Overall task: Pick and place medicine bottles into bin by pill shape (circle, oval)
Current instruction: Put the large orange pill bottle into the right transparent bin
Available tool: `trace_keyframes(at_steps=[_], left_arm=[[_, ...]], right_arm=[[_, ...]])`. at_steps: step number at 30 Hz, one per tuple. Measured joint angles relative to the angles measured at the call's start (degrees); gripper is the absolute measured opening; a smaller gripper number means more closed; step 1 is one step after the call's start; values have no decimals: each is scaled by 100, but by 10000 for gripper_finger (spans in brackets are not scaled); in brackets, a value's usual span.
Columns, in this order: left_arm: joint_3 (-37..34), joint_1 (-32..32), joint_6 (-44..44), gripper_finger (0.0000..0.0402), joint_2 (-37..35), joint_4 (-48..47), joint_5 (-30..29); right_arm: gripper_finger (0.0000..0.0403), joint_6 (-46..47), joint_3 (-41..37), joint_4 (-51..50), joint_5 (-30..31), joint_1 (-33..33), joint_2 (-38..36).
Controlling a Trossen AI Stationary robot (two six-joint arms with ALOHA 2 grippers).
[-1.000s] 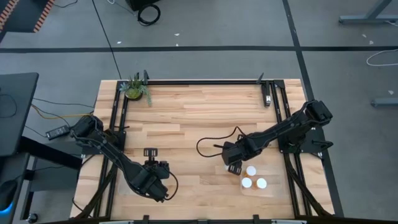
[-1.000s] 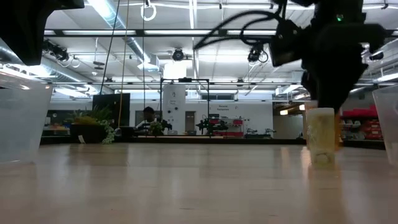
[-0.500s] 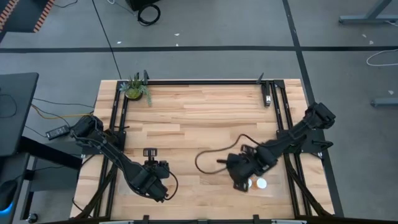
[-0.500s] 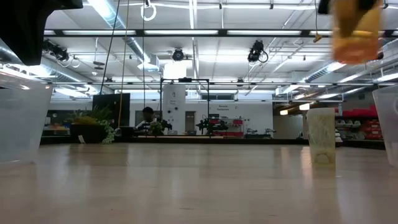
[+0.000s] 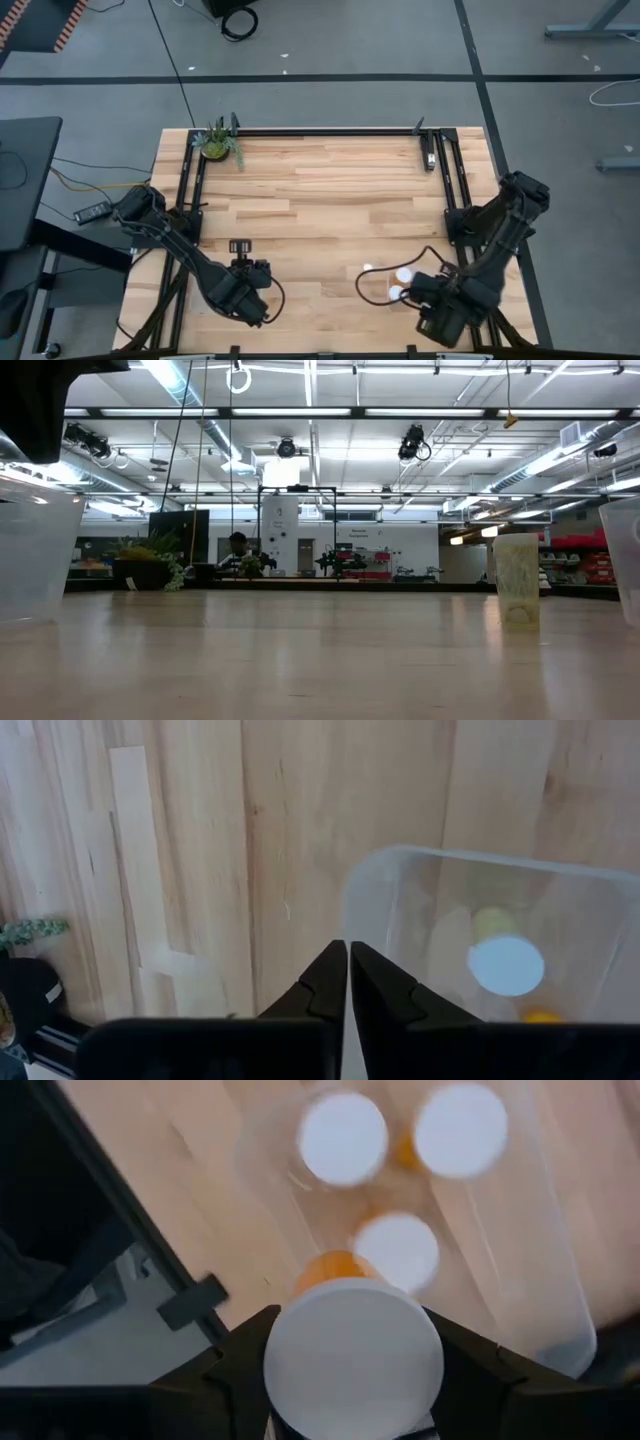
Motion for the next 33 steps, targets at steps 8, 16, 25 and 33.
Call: trace_keyframes(at_steps=[8, 16, 25, 33], left_arm=[[0, -26, -38, 19, 0, -10, 0], [0, -28, -81, 29, 0, -9, 0], [0, -28, -71, 19, 0, -16, 0], [0, -28, -64, 28, 1, -23, 0]], right_arm=[[218, 1209, -149, -634, -99, 518, -9], [217, 1155, -1194, 520, -686, 464, 7], [220, 844, -2038, 1276, -1170, 168, 7], [222, 691, -2133, 1576, -850, 77, 7]])
